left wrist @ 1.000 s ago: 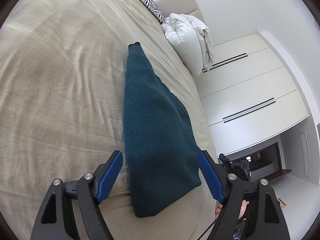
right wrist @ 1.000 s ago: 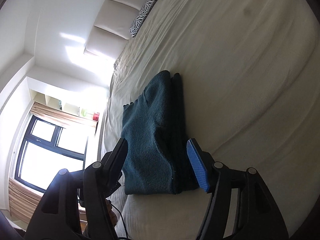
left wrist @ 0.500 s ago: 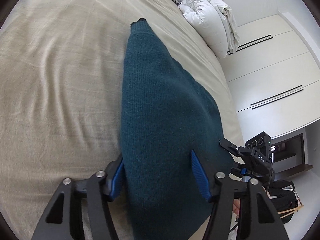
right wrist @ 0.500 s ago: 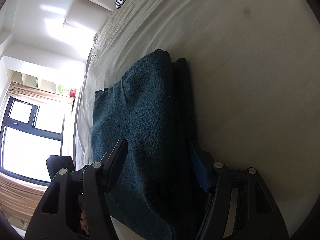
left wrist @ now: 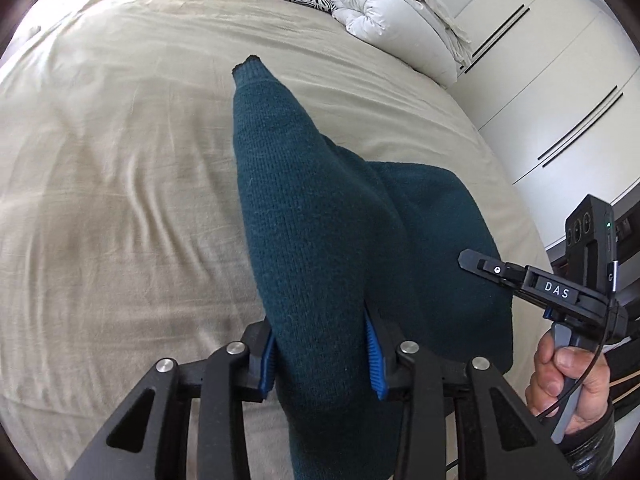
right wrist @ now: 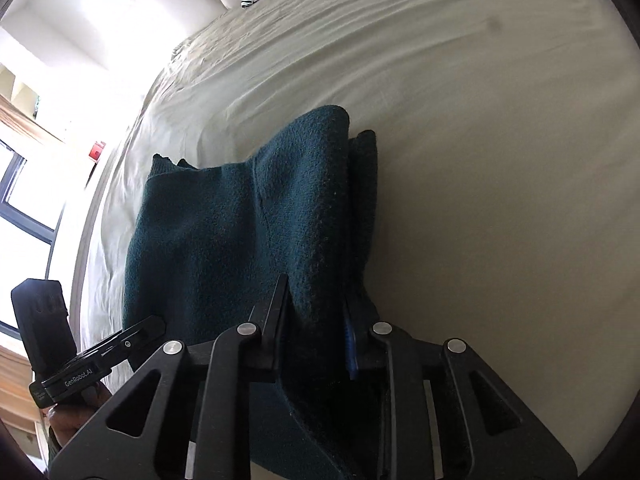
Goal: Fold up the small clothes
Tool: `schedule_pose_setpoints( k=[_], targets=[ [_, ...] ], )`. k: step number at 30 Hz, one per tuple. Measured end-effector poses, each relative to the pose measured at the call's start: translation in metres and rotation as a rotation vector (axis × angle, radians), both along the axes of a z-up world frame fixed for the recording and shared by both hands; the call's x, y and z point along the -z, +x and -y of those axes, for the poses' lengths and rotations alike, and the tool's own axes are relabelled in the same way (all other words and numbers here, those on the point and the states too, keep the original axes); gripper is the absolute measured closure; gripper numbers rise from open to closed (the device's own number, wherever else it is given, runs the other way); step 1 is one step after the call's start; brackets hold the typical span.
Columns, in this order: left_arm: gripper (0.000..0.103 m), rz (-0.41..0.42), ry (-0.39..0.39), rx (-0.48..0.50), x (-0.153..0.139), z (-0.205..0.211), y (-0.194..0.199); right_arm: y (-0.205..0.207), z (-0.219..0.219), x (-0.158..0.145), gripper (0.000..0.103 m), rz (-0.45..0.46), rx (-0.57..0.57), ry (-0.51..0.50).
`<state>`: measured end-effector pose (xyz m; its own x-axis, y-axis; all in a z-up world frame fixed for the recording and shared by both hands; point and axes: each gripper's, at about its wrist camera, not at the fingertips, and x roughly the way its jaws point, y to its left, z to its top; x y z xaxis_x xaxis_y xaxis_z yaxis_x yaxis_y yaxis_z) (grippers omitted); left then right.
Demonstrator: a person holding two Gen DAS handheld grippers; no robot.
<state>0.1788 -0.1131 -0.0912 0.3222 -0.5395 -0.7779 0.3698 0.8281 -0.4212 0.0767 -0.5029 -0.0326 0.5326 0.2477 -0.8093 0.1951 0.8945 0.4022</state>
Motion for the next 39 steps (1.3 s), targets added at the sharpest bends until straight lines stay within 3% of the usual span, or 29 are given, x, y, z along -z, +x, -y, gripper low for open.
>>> schedule_pose_setpoints(
  k=[6,9,17,23,26,29,32,36,39],
  targets=[
    [0.064,0.122,0.103,0.006,-0.03,-0.029,-0.056,-0.039,-0.064,-0.025,0.083,0.058,-0.057,-0.062],
    [0.064,0.157,0.13,-0.007,-0.04,-0.051,-0.082,-0.058,-0.095,-0.03,0.083,0.077,-0.077,-0.044],
    [0.064,0.163,0.144,-0.069,-0.045,-0.123,-0.132,-0.106,-0.174,-0.027,0.083,0.083,-0.154,0.014],
    [0.063,0.078,0.13,-0.137,-0.01,-0.168,-0.138,-0.112,-0.211,0.004,0.083,0.041,-0.199,0.037],
    [0.059,0.031,0.084,-0.151,0.018,-0.185,-0.133,-0.107,-0.203,0.035,0.082,-0.01,-0.146,0.073],
    [0.055,0.035,0.03,-0.141,0.026,-0.193,-0.133,-0.108,-0.178,0.064,0.078,-0.018,-0.098,0.243],
    [0.047,0.023,-0.014,-0.152,0.031,-0.211,-0.138,-0.112,-0.161,0.074,0.06,-0.005,-0.057,0.327],
    [0.047,0.009,-0.059,-0.177,0.027,-0.225,-0.147,-0.122,-0.145,0.062,0.056,-0.001,0.034,0.329],
    [0.049,0.055,-0.054,-0.21,0.012,-0.233,-0.161,-0.138,-0.142,0.036,0.054,0.074,0.026,0.324]
  ],
)
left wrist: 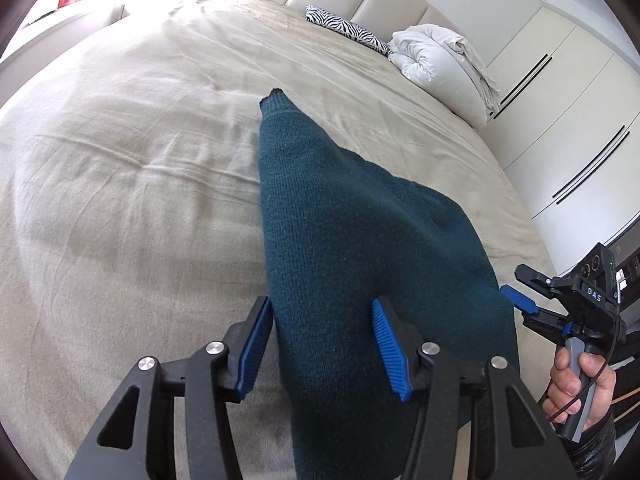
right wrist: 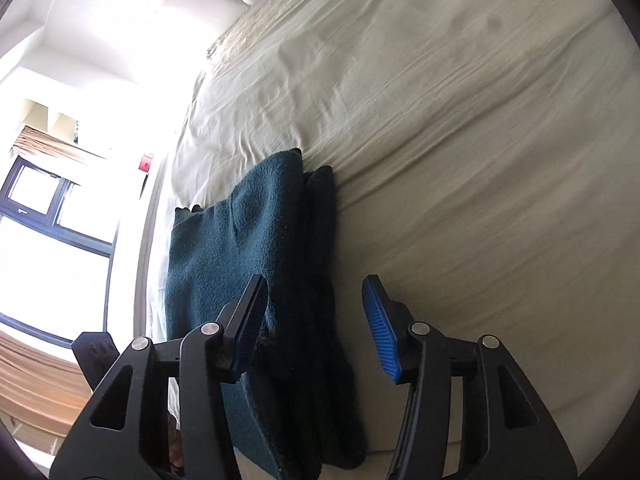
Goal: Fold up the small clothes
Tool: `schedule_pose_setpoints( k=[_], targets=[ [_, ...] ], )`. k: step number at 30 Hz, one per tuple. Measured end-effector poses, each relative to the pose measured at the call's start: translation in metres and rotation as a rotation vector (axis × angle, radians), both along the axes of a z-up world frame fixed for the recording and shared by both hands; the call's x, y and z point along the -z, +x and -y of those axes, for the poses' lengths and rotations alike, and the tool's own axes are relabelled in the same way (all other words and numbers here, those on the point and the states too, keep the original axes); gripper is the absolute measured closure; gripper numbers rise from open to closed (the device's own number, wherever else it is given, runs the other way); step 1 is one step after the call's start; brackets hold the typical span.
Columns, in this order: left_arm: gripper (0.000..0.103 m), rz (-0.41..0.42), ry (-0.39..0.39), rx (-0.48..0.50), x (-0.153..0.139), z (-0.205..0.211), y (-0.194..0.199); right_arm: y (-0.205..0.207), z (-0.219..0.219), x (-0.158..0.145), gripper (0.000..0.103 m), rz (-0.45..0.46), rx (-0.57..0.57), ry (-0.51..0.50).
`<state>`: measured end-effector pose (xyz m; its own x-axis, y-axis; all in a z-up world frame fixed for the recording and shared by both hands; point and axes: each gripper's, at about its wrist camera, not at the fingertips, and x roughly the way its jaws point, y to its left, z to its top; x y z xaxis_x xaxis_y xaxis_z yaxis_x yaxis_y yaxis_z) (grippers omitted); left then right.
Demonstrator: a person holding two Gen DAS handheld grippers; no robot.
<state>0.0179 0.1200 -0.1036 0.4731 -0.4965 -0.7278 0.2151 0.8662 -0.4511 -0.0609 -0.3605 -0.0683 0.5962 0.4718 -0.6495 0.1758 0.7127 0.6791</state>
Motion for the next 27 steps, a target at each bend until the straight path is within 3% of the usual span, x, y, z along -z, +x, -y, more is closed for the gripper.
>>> schedule_pose_setpoints(
  k=[4,6,11,13,15,18,23,24,27],
  targets=[
    [0.049,0.063,-0.039,-0.043,-0.024,-0.008,-0.012,-0.02,-0.02,-0.032,0.054,0.109,-0.108,0.076],
    [0.049,0.093,-0.069,-0.014,-0.034,-0.006,-0.02,-0.022,-0.038,-0.035,0.054,0.128,-0.177,0.111],
    [0.049,0.064,-0.097,0.058,-0.023,0.015,-0.024,-0.007,-0.054,0.009,0.054,0.023,-0.178,0.152],
    [0.049,0.059,-0.129,0.052,-0.019,0.013,-0.029,-0.007,-0.041,0.035,0.069,-0.007,-0.146,0.172],
    [0.049,0.067,-0.16,0.056,-0.02,0.011,-0.033,-0.01,-0.025,0.058,0.087,-0.003,-0.118,0.286],
    [0.049,0.078,-0.188,0.055,-0.022,0.007,-0.039,-0.011,-0.016,0.077,0.103,0.009,-0.111,0.343],
    [0.048,0.103,-0.222,0.052,-0.026,0.0,-0.048,-0.012,-0.024,0.065,0.103,0.02,-0.133,0.265],
    [0.045,0.115,-0.22,0.053,-0.027,-0.001,-0.05,-0.013,-0.026,0.06,0.098,0.029,-0.14,0.256],
    [0.033,0.154,-0.19,0.04,-0.032,-0.003,-0.058,-0.023,-0.033,0.038,0.096,0.086,-0.188,0.246]
  ],
)
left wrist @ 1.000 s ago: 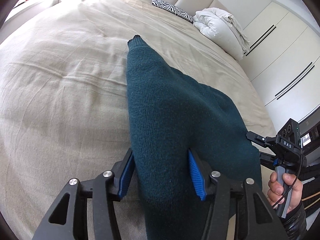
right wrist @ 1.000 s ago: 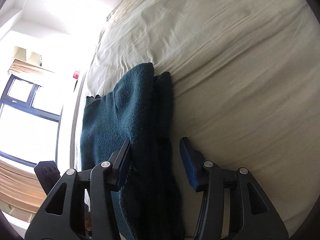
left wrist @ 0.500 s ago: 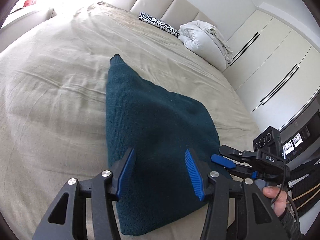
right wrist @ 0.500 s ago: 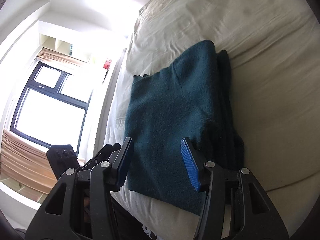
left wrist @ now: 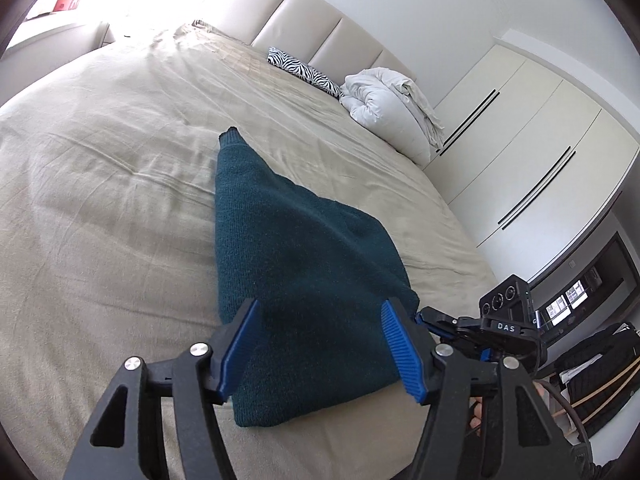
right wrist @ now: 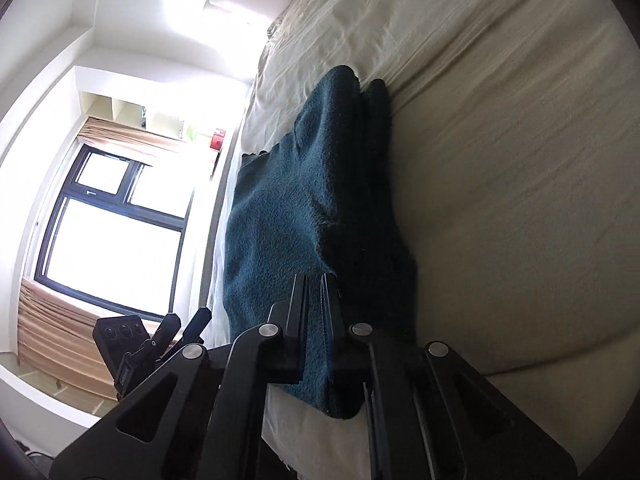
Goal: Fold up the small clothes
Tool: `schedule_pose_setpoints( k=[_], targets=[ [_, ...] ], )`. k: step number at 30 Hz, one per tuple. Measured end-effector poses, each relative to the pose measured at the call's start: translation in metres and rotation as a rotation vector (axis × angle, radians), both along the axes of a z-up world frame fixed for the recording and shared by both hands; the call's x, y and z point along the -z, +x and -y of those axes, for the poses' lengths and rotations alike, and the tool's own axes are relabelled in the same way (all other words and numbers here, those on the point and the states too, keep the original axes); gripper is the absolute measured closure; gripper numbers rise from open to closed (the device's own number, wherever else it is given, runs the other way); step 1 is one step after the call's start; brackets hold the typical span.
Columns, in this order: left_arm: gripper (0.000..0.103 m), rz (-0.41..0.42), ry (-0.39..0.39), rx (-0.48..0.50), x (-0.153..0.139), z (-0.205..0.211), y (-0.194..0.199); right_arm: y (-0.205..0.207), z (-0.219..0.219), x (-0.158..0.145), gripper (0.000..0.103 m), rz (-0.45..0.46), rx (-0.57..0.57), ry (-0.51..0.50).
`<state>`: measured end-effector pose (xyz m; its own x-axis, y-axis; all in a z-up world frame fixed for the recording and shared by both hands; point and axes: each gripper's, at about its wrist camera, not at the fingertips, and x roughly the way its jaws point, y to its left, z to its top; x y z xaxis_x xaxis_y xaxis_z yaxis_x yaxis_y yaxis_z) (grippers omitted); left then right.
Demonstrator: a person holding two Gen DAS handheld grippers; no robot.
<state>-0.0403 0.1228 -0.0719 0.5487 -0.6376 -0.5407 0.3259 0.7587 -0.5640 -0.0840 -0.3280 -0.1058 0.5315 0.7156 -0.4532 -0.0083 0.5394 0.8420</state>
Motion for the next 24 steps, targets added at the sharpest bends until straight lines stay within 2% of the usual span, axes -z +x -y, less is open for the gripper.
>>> schedule_pose_setpoints(
  k=[2,4,7,9,10,14,17,18,20,22,23,24],
  targets=[
    [0.028,0.03,0.035,-0.009,-0.006,0.003,-0.003,-0.005,-0.006,-0.008,0.096,0.036,-0.029,0.017],
    [0.017,0.074,0.073,-0.012,-0.014,0.007,-0.007,-0.008,-0.012,-0.007,0.096,0.043,-0.065,0.005],
    [0.001,0.162,0.142,-0.04,-0.029,0.011,-0.016,-0.008,-0.011,0.022,0.092,-0.047,-0.04,-0.072],
    [0.0,0.227,0.191,-0.075,-0.039,0.013,-0.023,-0.017,0.001,0.037,0.093,-0.042,-0.01,-0.01],
    [0.0,0.252,0.214,-0.097,-0.043,0.013,-0.026,-0.021,0.004,0.035,0.092,-0.038,0.004,-0.02],
    [0.0,0.332,0.271,-0.211,-0.059,0.01,-0.033,-0.033,0.009,0.005,0.092,0.019,0.045,-0.165],
    [0.0,0.415,0.331,-0.327,-0.074,0.008,-0.042,-0.045,0.006,-0.034,0.082,0.099,0.145,-0.413],
    [0.0,0.442,0.362,-0.366,-0.079,0.008,-0.044,-0.05,0.004,-0.048,0.076,0.137,0.186,-0.489],
    [0.0,0.493,0.426,-0.419,-0.088,0.009,-0.05,-0.058,-0.001,-0.075,0.057,0.22,0.277,-0.591],
    [0.0,0.556,0.471,-0.46,-0.095,0.009,-0.056,-0.069,-0.009,-0.101,0.028,0.317,0.39,-0.664],
    [0.0,0.576,0.484,-0.473,-0.098,0.009,-0.06,-0.076,-0.014,-0.111,0.021,0.368,0.446,-0.691],
    [0.0,0.581,0.495,-0.485,-0.1,0.009,-0.062,-0.083,-0.019,-0.12,0.009,0.421,0.504,-0.715]
  ],
)
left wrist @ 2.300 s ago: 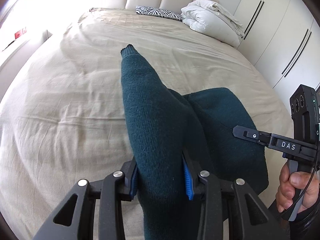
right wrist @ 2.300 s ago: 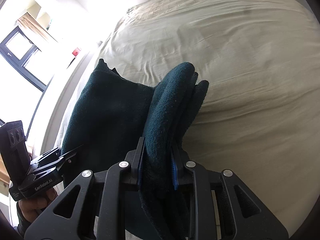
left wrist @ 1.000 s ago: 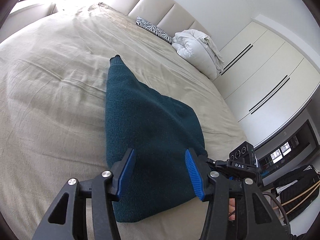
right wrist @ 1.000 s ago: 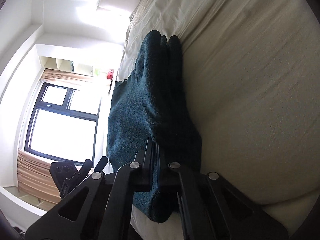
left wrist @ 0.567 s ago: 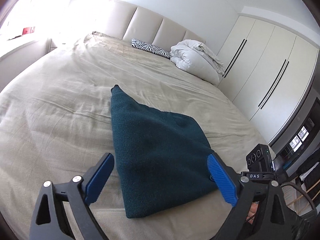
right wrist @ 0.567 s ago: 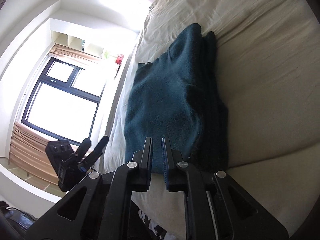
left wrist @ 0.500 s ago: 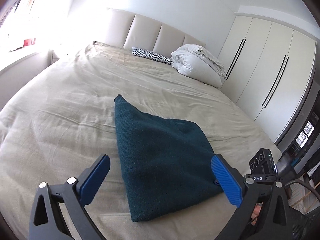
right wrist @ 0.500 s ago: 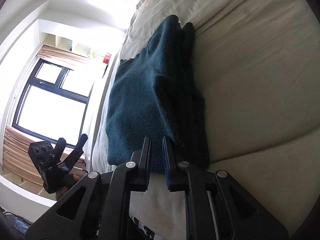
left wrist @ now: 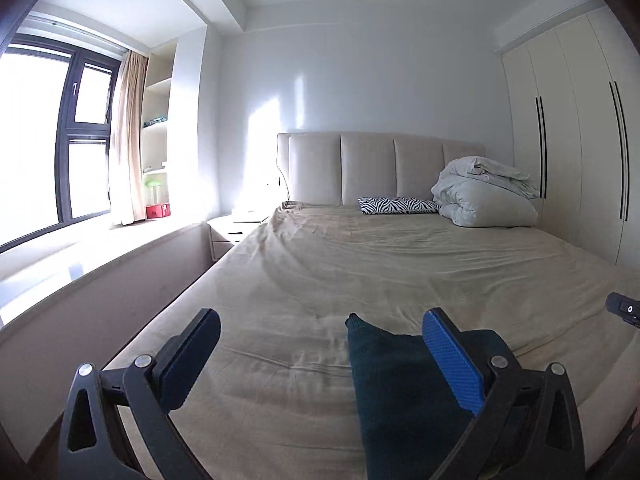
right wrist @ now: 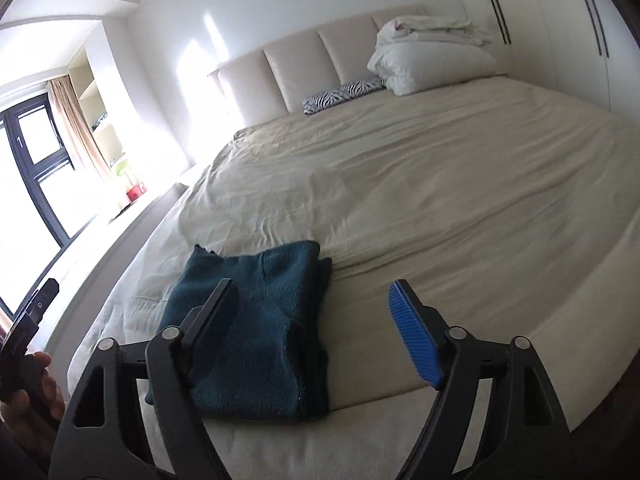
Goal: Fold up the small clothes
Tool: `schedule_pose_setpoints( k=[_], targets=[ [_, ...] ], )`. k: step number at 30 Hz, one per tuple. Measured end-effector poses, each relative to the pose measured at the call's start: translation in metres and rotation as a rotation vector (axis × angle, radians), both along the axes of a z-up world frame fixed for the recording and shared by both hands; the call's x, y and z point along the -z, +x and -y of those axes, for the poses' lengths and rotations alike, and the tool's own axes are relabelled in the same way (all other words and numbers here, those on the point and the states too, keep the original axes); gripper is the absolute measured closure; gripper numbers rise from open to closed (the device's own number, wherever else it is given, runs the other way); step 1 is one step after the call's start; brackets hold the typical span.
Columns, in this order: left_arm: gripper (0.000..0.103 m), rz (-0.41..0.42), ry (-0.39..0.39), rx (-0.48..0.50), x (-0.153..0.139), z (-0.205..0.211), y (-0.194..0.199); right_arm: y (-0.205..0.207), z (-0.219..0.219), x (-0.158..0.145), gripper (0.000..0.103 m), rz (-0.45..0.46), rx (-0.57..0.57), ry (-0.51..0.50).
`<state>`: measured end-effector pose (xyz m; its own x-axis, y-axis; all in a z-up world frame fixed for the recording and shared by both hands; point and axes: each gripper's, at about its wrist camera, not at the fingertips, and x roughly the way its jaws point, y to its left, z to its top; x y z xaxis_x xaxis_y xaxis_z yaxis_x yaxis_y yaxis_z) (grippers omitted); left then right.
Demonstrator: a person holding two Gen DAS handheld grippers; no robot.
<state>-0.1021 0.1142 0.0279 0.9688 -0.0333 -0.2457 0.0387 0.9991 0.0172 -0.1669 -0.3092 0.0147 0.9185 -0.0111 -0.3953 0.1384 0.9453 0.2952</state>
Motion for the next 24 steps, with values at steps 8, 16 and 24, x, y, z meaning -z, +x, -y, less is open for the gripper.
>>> schedule_pose_setpoints(
  k=[8,16,24],
  targets=[
    [0.0,-0.197,0.05,-0.003,0.006,0.008,0.016,0.012,-0.039,-0.055,0.0,0.007,0.032,-0.217],
    [0.0,-0.424,-0.016,-0.004,0.03,0.01,0.035,0.042,-0.064,-0.052,0.0,-0.271,-0.071,-0.138],
    [0.0,-0.572,-0.06,0.03,0.055,0.014,0.047,0.041,-0.092,-0.039,0.0,-0.349,-0.078,-0.198]
  ],
)
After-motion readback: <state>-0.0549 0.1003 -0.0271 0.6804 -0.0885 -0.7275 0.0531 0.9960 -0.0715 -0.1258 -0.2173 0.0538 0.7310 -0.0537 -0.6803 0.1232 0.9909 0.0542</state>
